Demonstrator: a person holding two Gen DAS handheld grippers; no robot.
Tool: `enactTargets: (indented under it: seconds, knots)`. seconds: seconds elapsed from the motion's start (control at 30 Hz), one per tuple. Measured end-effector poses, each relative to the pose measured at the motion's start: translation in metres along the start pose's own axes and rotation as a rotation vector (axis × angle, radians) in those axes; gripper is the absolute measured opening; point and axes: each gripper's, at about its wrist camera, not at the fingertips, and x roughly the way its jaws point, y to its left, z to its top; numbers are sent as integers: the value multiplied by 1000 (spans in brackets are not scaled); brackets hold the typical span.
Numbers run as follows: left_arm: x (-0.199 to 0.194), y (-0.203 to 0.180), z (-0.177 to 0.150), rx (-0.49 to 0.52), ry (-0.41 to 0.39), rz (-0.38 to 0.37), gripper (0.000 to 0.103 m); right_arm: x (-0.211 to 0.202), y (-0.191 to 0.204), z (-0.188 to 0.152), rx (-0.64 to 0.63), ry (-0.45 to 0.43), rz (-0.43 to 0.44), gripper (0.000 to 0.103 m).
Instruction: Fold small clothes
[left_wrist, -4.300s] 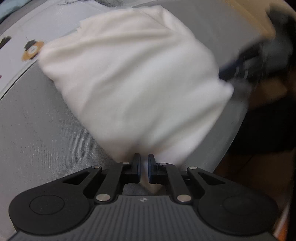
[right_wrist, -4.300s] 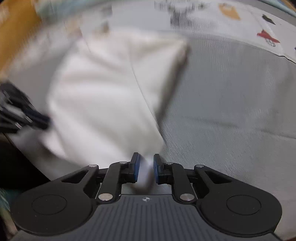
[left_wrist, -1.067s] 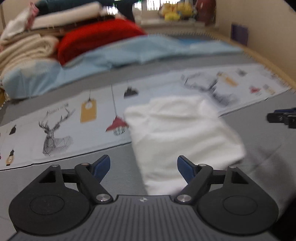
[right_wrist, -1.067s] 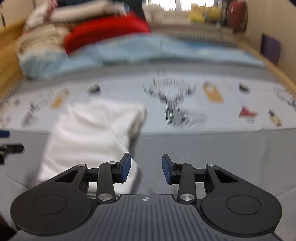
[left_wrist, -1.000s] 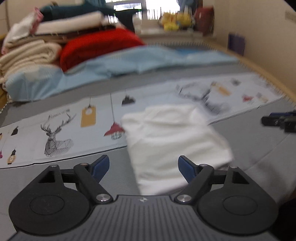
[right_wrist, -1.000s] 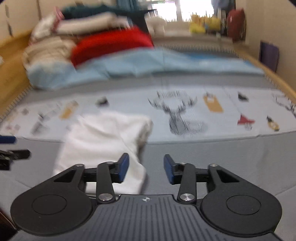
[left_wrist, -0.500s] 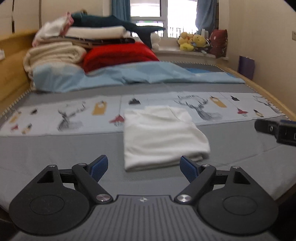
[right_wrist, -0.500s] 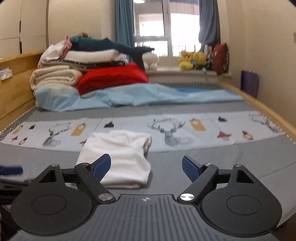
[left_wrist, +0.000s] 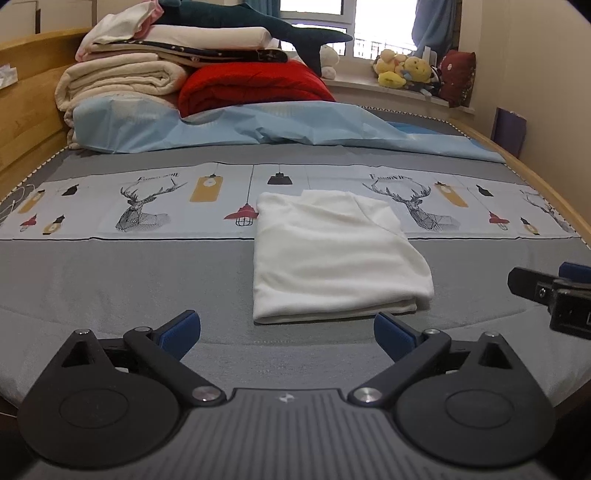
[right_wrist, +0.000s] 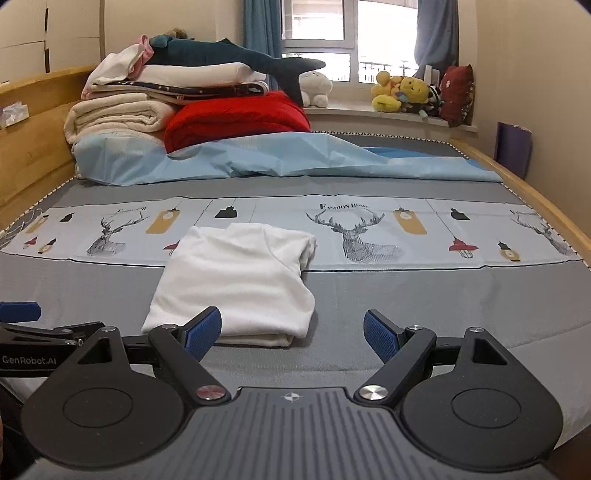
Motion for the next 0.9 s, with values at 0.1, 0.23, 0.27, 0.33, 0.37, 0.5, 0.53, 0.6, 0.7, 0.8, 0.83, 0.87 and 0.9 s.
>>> enactTargets:
  seconds: [0.1,0.23,0.27,0.33,0.37,0.5,0.53,0.6,0.7,0.8,0.83,0.87,0.9]
  knots:
    - [3,-1,1,-13,8,0,101,4,1,1,11,13,0,85]
    - [6,-4,1,-15,21,-11,102,9,4,0,8,27,6,85]
    - [7,-4,1,-12,23,-12,102,11,5,0,4,30,7,85]
    - [8,-5,0,-13,29,-10,102,14,6,0,0,40,8,85]
    - [9,-4,1,-15,32,-10,102,15,6,-1,0,45,10,85]
    - [10,-2,1,-35,40,-10,102,19,7,-2,4,60,13,85]
    - [10,-1,0,-42,42,-13,102,20,7,-2,4,62,17,85]
    - [11,-1,0,-46,45,-16,102,22,7,-2,1,67,24,85]
    - [11,-2,1,-39,45,-18,102,23,9,-2,-10,68,30,85]
    - [13,-3,1,-37,48,-20,102,24,11,-1,-12,68,39,85]
    - [13,-3,1,-37,50,-23,102,24,12,-1,-13,69,42,85]
    - [13,-3,1,-36,50,-25,102,23,13,-2,-18,70,46,85]
    - [13,-4,0,-35,50,-27,102,23,14,-2,-23,70,49,85]
